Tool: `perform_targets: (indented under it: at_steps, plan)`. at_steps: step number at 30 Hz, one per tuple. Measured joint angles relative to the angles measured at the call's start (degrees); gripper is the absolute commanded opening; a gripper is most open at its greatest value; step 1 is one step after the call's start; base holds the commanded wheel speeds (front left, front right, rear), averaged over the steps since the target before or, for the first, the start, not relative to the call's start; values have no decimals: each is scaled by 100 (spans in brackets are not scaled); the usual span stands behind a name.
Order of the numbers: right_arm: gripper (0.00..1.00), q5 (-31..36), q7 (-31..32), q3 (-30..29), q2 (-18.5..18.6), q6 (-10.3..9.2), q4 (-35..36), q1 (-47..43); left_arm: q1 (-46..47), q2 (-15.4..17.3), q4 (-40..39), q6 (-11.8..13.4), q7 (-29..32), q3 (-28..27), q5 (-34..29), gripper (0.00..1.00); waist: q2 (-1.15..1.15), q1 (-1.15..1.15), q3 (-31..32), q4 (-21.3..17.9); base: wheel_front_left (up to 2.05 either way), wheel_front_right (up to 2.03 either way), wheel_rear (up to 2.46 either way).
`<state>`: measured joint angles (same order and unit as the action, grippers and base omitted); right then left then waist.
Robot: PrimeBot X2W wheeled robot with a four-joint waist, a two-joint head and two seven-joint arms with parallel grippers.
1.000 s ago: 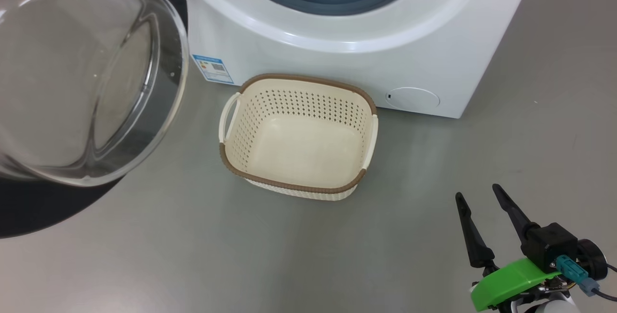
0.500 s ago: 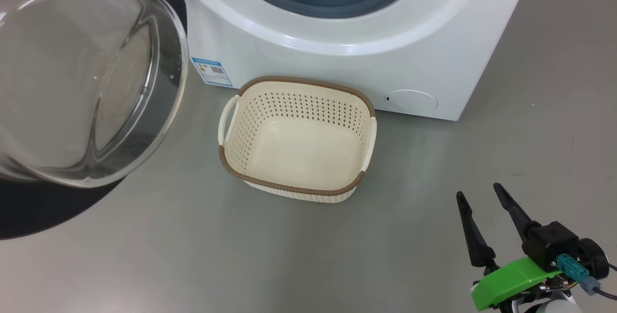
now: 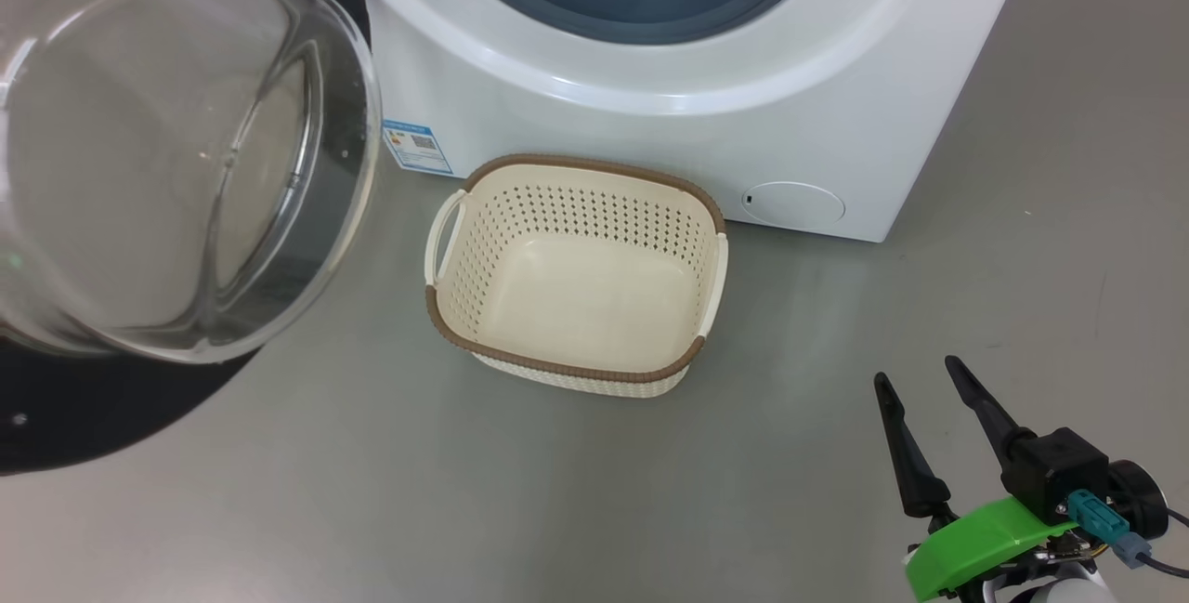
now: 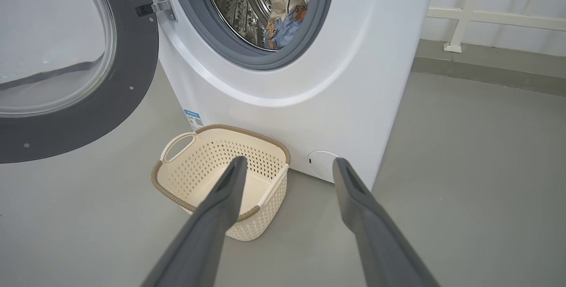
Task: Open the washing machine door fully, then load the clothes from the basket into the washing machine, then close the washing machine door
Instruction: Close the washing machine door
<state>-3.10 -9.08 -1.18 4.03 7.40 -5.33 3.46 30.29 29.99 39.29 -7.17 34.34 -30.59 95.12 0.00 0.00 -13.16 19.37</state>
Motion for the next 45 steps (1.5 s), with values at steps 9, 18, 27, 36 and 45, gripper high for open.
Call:
perform_targets:
  at_steps: [9,18,27,36,45]
  plan:
    - [100,-21,-1,-31,-4,0,-44,-13,-135,-275,-414,0,1039,174,368,0,0,0,47,59,0,0,0]
    - [100,-78,-46,-43,-15,0,-168,-16,-313,-726,-1115,1,1768,280,810,0,0,0,131,69,0,0,0]
    - [100,-116,-120,-40,-38,0,-297,-19,-719,-1076,-2069,298,2305,748,920,0,0,0,214,-48,0,0,0]
    - [100,-219,-265,-3,-75,0,-446,-16,-934,-1506,-3219,733,2517,1007,1161,0,0,0,224,-312,0,0,0]
    - [100,-330,-392,18,-92,0,-603,-6,-925,-1816,-3704,845,2324,1152,1157,0,0,0,178,-676,0,0,0]
